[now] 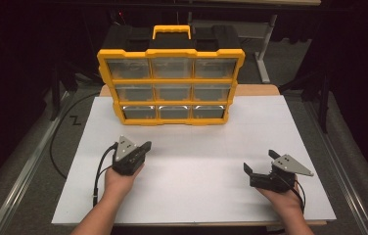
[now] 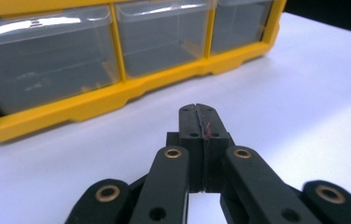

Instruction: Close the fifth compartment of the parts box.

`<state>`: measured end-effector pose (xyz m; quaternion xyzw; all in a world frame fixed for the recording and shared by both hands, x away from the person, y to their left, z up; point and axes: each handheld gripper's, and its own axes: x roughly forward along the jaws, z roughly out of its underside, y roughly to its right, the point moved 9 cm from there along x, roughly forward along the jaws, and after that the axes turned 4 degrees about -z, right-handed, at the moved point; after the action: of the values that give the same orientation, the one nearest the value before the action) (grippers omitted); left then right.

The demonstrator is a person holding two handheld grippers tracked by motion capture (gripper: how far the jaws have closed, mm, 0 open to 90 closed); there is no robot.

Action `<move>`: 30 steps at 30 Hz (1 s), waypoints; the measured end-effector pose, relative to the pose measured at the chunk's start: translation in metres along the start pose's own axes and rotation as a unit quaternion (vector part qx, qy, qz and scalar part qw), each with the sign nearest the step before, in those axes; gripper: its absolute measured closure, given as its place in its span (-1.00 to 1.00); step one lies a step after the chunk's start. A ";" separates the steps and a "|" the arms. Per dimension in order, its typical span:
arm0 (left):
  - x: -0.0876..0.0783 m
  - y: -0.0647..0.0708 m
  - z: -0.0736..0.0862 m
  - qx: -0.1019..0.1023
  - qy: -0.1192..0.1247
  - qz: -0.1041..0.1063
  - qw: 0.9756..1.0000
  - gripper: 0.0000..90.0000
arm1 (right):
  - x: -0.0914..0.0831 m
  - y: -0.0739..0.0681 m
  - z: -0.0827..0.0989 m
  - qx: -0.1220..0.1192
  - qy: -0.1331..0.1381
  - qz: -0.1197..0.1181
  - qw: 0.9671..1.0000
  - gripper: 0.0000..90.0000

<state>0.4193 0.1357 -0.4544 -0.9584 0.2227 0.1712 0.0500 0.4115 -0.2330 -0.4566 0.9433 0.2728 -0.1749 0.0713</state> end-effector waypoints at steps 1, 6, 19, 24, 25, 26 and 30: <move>-0.006 -0.001 0.004 0.003 0.000 -0.001 1.000 0.99 | 0.000 0.000 0.000 0.000 0.000 0.000 1.000 -0.98; -0.038 -0.010 0.017 0.008 0.023 0.003 1.000 0.99 | 0.000 0.000 0.002 0.002 -0.003 0.001 1.000 -0.98; -0.065 -0.039 0.021 -0.007 0.047 -0.018 0.999 0.81 | -0.001 -0.001 0.003 0.002 -0.007 0.009 1.000 -0.98; -0.062 -0.039 0.023 -0.009 0.040 -0.020 0.999 0.33 | 0.000 -0.001 0.004 0.002 -0.008 0.007 1.000 -0.98; -0.061 -0.038 0.024 -0.008 0.038 -0.016 0.999 0.22 | 0.000 -0.001 0.004 0.002 -0.009 0.007 1.000 -0.98; -0.061 -0.037 0.025 -0.009 0.037 -0.014 0.999 0.13 | -0.001 -0.001 0.004 0.002 -0.008 0.007 1.000 -0.98; -0.059 -0.037 0.025 -0.008 0.038 -0.015 0.999 -0.18 | -0.001 -0.001 0.003 0.001 -0.006 0.006 1.000 -0.98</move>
<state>0.3781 0.1971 -0.4567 -0.9678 0.2089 0.1357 0.0365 0.4098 -0.2336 -0.4591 0.9439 0.2665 -0.1807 0.0727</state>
